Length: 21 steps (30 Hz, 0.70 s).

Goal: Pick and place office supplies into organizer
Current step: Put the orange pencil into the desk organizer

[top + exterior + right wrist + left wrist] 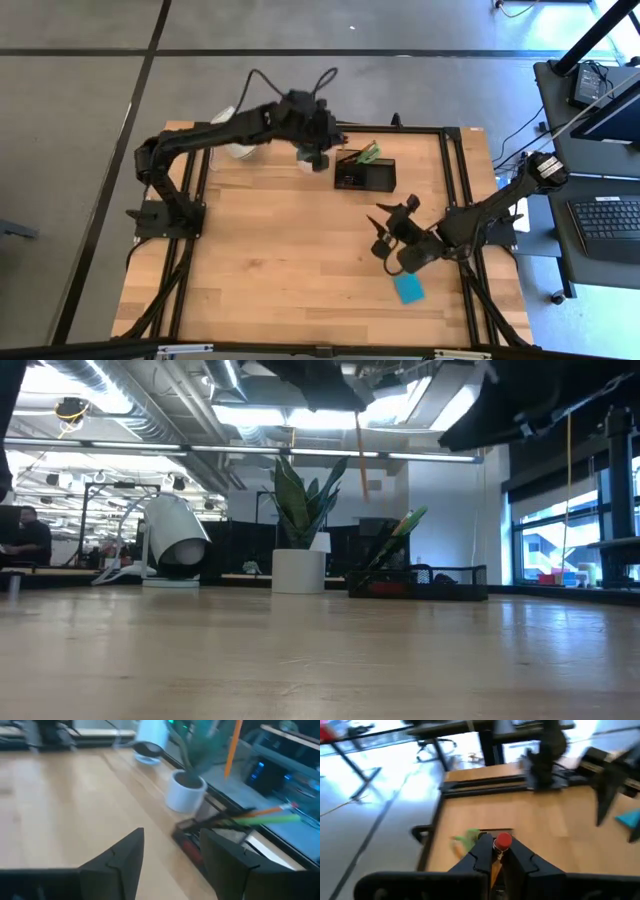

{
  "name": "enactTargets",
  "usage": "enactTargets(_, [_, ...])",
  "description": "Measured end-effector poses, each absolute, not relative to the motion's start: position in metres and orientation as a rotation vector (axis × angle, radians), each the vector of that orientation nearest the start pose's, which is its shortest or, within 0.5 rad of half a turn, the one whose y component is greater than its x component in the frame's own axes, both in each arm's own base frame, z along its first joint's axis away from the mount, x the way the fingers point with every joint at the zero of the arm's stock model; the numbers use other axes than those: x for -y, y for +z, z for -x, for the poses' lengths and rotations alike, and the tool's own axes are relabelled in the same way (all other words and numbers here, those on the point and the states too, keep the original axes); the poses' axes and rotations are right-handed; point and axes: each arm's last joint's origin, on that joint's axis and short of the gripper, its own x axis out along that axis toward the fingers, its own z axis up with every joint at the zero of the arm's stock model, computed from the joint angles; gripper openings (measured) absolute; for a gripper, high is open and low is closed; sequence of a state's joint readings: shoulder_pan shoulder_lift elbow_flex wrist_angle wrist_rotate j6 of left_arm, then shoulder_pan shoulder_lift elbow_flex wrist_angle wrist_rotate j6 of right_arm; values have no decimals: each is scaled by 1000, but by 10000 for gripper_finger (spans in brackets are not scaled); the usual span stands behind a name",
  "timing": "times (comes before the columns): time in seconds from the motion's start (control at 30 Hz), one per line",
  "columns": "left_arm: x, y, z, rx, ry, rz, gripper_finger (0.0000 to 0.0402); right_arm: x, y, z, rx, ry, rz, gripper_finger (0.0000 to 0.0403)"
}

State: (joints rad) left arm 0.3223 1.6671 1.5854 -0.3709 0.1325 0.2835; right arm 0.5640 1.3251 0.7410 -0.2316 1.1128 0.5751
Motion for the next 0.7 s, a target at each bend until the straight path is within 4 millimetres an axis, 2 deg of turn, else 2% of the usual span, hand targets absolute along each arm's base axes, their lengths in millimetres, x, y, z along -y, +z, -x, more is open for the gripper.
enactTargets(0.17, [-151, 352, -367, -526, 159, -147, 16, -94, 211, -227, -427, -699, 46, 195])
enactTargets(0.27, [-163, 343, -376, -543, 102, -138, 16, -88, 211, -230, -442, -711, 31, 195])
enactTargets(0.43, [-170, 339, -390, -579, 57, -168, 16, -80, 210, -233, -454, -735, 21, 195])
enactTargets(0.7, [-183, 314, -417, -689, 42, -200, 16, -71, 209, -235, -474, -766, 27, 195])
